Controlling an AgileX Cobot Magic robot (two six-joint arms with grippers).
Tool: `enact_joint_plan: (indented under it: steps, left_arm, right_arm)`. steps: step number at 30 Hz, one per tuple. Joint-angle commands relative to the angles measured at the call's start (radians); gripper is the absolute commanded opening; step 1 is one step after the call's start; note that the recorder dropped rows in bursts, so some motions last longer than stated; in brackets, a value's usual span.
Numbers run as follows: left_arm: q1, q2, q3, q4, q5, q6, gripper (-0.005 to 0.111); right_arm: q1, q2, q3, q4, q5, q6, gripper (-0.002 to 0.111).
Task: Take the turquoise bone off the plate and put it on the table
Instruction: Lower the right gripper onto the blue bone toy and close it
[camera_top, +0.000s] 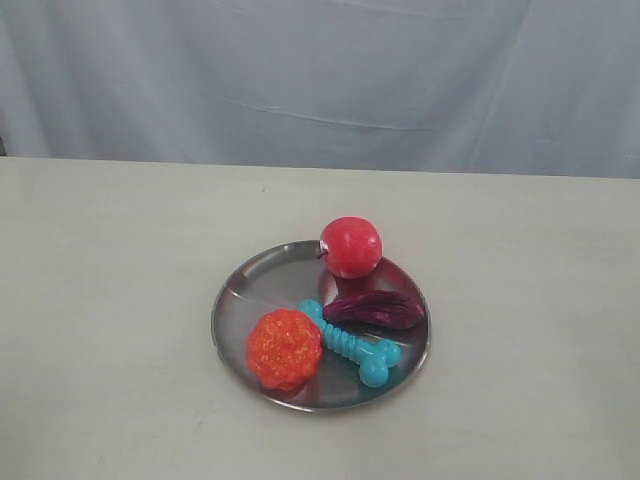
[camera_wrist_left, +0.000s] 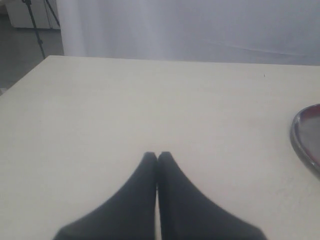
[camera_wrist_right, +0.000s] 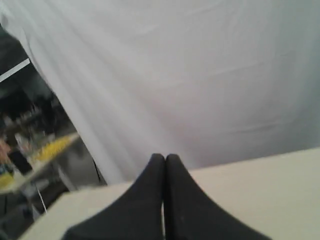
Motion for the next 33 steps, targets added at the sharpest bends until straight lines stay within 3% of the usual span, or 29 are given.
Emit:
enact_joint_plan:
  steps: [1,7,11,14,22,33]
  left_arm:
    - [0.004,-0.001,0.003,0.002,-0.005,-0.004,0.0]
    - [0.004,-0.001,0.003,0.002,-0.005,-0.004,0.0]
    - [0.004,-0.001,0.003,0.002,-0.005,-0.004,0.0]
    - [0.004,-0.001,0.003,0.002,-0.005,-0.004,0.0]
    - [0.004,-0.001,0.003,0.002,-0.005,-0.004,0.0]
    - [0.004,-0.001,0.003,0.002,-0.005,-0.004,0.0]
  right_arm:
    - [0.159,0.277,-0.2,-0.131,0.28,-0.057,-0.001]
    - [0.32,0.635,-0.475,0.001,0.692,-0.476,-0.001]
    - [0.333,0.821,-0.611,0.257,0.844,-0.848,-0.001]
    - [0.333,0.928,-0.681,0.355,0.9,-0.995,-0.001]
    - [0.333,1.083,-0.697,0.358,0.679,-1.038,-0.001]
    - [0.333,1.325,-0.894,0.271,0.834,-1.03,0.0]
